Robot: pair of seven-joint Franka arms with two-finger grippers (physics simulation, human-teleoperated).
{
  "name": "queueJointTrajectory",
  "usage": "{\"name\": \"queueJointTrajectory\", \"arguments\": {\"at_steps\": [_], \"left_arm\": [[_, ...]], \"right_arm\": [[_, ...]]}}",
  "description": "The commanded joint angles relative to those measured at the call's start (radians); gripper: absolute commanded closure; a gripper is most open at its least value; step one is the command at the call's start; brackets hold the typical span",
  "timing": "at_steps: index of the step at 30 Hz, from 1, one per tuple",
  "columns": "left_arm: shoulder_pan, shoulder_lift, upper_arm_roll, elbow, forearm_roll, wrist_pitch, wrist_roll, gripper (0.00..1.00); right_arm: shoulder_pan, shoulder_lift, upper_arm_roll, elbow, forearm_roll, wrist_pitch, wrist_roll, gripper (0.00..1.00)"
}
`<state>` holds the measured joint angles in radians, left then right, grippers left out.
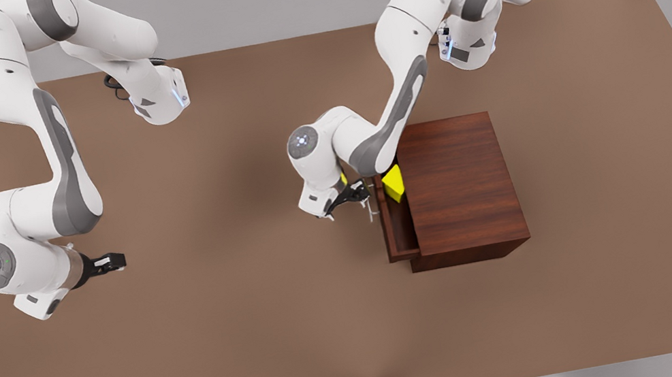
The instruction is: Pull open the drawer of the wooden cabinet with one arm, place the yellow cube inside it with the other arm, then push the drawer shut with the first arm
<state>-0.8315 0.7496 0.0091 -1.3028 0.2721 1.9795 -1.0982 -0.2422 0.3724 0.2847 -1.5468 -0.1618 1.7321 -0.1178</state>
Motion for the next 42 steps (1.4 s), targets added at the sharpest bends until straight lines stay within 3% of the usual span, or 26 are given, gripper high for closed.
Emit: {"name": "queueJointTrajectory", "arguments": {"at_steps": [1,10,33,34,36,38,40,42], "left_arm": [[0.003,-0.01,0.0,-0.009,0.001,0.004,0.077,0.0],[0.043,-0.076,0.0,-0.118,0.004,0.041,0.136,0.0],[0.066,-0.085,0.014,-0.124,0.006,-0.042,0.136,0.0],[0.066,-0.085,0.017,-0.101,0.004,-0.044,0.136,0.0],[0.074,-0.101,0.022,0.125,-0.102,-0.238,0.119,0.0],[0.124,-0.165,0.02,0.138,-0.108,-0.283,0.245,0.0],[0.35,-0.237,0.02,0.137,-0.125,-0.413,0.872,0.0],[0.603,-0.351,0.017,0.122,-0.266,-0.528,1.081,0.0]], "right_arm": [[0.0,-0.001,0.001,0.001,0.001,0.0,0.015,0.0],[0.0,-0.001,0.004,0.001,0.001,0.003,0.014,0.0],[0.014,-0.001,0.008,0.001,0.002,0.001,0.026,0.0],[0.014,-0.001,0.007,0.001,0.001,0.001,0.026,0.0],[0.014,-0.001,0.008,0.001,0.001,0.001,0.027,0.0],[0.014,-0.001,0.007,0.001,0.001,0.004,0.026,0.0],[0.02,-0.001,0.007,0.001,-0.001,0.007,0.026,0.0],[0.021,-0.001,0.007,0.007,0.001,0.007,0.026,0.0]]}}
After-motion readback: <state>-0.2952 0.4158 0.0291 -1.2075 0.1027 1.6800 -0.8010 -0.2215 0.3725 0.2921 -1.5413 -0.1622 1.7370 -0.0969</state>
